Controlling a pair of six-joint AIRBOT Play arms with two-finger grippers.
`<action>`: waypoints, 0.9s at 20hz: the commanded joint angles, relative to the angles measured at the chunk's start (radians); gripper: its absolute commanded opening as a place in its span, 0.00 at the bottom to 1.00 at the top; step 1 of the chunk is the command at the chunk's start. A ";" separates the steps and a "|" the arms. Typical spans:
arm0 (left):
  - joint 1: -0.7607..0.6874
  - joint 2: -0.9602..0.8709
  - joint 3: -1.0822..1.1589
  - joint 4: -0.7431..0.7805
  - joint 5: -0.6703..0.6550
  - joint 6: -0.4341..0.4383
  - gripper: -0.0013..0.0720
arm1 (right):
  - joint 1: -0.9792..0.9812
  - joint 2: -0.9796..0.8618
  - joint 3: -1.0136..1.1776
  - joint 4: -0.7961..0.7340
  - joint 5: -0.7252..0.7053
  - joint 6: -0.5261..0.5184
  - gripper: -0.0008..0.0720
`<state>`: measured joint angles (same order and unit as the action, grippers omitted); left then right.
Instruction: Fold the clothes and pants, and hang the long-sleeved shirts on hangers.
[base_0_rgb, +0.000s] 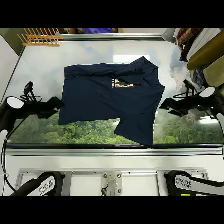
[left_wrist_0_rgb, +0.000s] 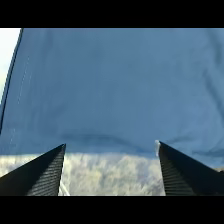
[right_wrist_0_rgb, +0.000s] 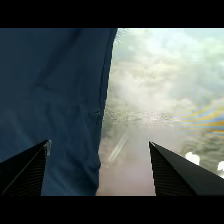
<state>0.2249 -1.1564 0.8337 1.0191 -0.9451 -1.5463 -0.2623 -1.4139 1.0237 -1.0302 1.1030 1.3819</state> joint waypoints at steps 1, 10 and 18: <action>0.001 0.054 -0.097 -0.001 0.017 -0.019 0.85 | -0.002 -0.087 -0.050 0.146 -0.059 -0.017 0.93; 0.001 0.057 -0.103 0.000 0.047 -0.040 0.85 | 0.076 -0.170 -0.050 0.274 -0.158 -0.104 0.71; 0.001 0.062 -0.116 0.053 0.053 -0.179 0.85 | 0.077 -0.163 -0.049 0.178 -0.153 -0.104 0.03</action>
<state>0.2253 -1.0985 0.7280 1.0328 -0.8967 -1.6310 -0.1871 -1.5806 0.9733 -0.8204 0.9463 1.2812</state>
